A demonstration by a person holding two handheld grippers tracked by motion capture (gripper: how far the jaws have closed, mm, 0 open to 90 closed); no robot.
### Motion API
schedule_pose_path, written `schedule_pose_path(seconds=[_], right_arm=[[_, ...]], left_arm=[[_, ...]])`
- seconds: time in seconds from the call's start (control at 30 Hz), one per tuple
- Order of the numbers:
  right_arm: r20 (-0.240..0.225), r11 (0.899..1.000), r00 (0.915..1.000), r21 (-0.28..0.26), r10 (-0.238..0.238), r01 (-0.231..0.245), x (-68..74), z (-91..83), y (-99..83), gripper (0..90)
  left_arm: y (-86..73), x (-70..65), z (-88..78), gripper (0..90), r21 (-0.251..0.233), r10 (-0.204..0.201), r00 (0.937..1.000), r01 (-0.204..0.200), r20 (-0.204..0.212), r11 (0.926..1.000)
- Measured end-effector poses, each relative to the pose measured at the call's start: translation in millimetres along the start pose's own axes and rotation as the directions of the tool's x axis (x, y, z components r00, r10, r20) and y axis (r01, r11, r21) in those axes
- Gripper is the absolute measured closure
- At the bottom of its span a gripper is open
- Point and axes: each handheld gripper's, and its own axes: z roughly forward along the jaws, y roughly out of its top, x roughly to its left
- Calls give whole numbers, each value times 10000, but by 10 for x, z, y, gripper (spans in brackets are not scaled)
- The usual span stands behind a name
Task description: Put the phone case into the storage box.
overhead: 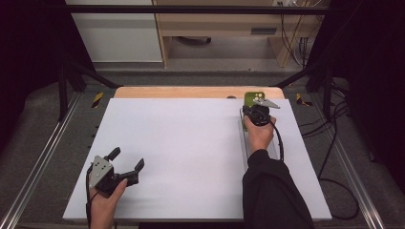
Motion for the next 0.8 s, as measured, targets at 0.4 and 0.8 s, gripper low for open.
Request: schedule_pose_path(seconds=[0.4, 0.8], right_arm=[[-20, 10000, 10000, 28, 20, -20, -4, -1, 2, 865], [-40, 10000, 10000, 31, -37, 37, -5, 0, 2, 857]], left_arm=[[1, 4, -4, 30, -22, -20, 10000, 20, -17, 10000], [3, 8, -7, 30, -44, -54, 10000, 54, -36, 10000]])
